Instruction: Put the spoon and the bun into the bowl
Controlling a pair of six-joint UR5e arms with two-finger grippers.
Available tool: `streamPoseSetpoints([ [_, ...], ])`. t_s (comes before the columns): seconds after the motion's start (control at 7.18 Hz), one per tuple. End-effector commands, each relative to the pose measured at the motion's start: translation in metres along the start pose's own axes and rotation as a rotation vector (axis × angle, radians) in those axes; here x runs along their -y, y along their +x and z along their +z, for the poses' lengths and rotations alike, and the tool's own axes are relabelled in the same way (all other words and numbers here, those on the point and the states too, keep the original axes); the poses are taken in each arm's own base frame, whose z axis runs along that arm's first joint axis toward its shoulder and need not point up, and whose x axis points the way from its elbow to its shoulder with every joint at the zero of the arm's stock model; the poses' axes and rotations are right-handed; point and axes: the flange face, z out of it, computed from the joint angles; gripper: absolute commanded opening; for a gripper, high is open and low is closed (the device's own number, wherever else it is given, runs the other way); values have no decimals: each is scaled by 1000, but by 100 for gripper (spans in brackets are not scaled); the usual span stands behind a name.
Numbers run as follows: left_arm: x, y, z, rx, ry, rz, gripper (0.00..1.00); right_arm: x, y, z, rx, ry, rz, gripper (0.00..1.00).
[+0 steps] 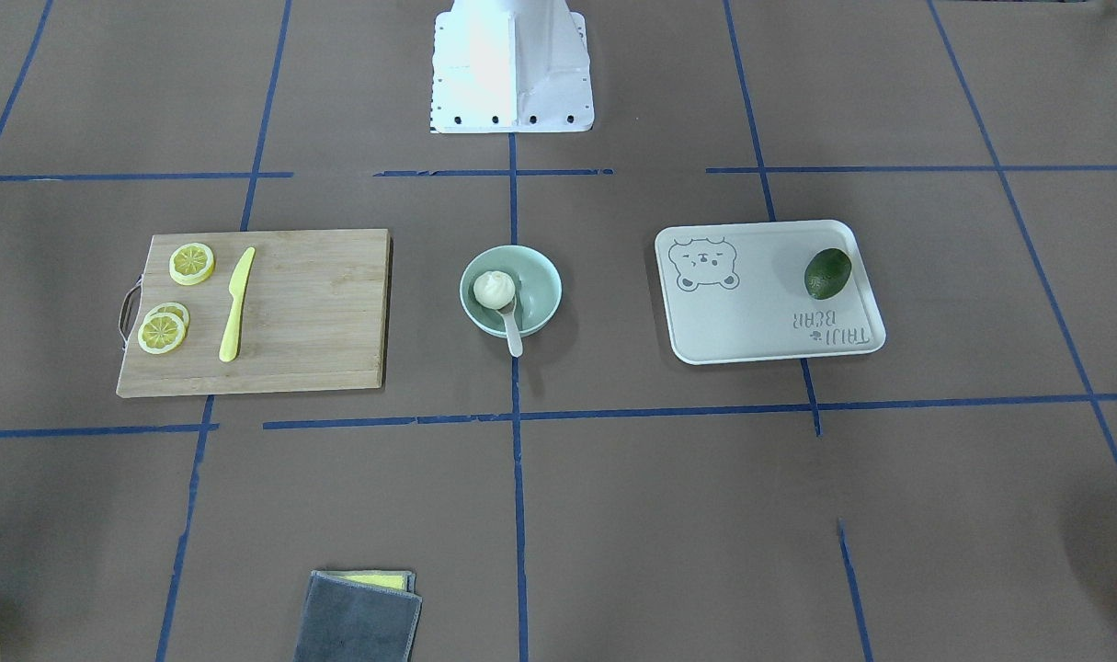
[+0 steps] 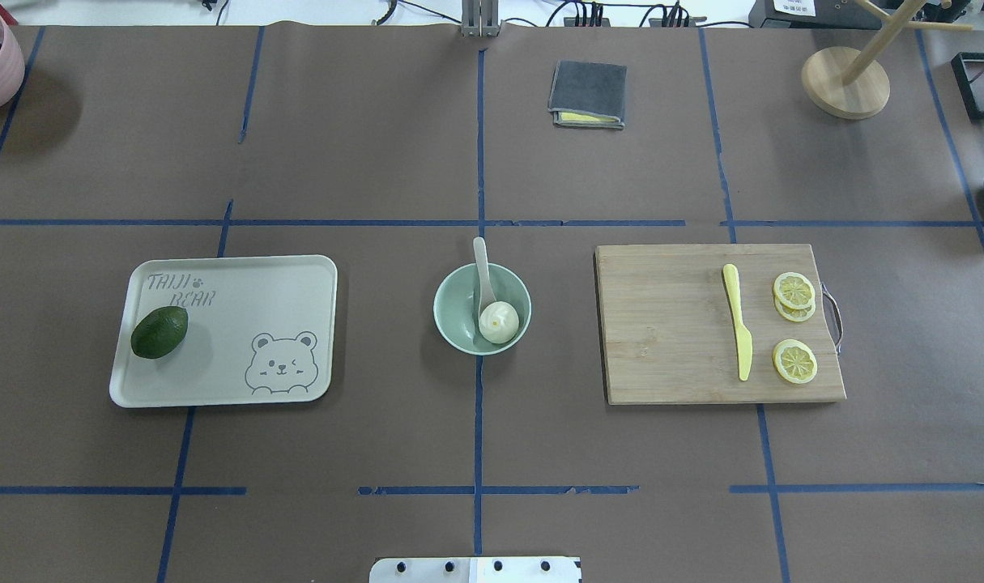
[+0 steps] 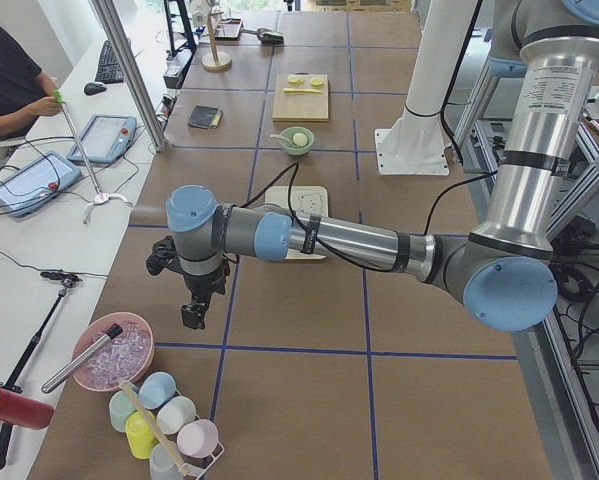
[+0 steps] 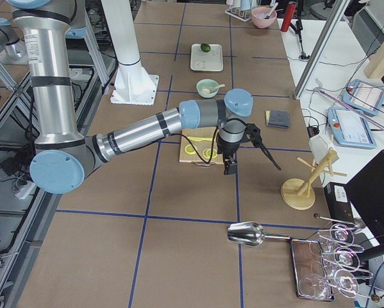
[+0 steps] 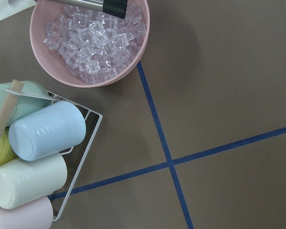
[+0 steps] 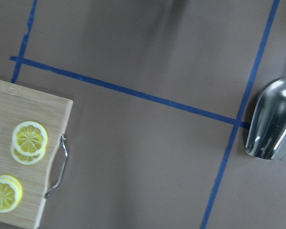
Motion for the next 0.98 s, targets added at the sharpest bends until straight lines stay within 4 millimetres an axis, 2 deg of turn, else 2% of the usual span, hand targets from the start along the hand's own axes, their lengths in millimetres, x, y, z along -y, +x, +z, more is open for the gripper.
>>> streamPoseSetpoints([
  [0.0, -42, -22, 18, -25, -33, -64, 100, -26, 62, 21, 24, -37, -9, 100],
  [0.14, -59, -28, 28, -30, -49, -80, 100, -20, 62, 19, 17, -14, -34, 100],
  [0.28, -66, -31, 33, -31, -59, -90, 100, -30, 84, 45, 25, -46, 5, 100],
  [0.42, -77, -34, 40, -34, -74, -103, 100, -34, 100, 46, 20, -34, 53, 100],
  [0.56, -85, -36, 44, -40, -85, -113, 100, -35, 102, 44, 21, -29, 141, 100],
  [0.7, -89, -34, 46, -73, -81, -120, 100, -46, 109, 49, 40, -33, 179, 100],
  [0.84, -99, -36, 51, -106, -87, -142, 100, -53, 112, 46, 91, -6, 195, 100],
])
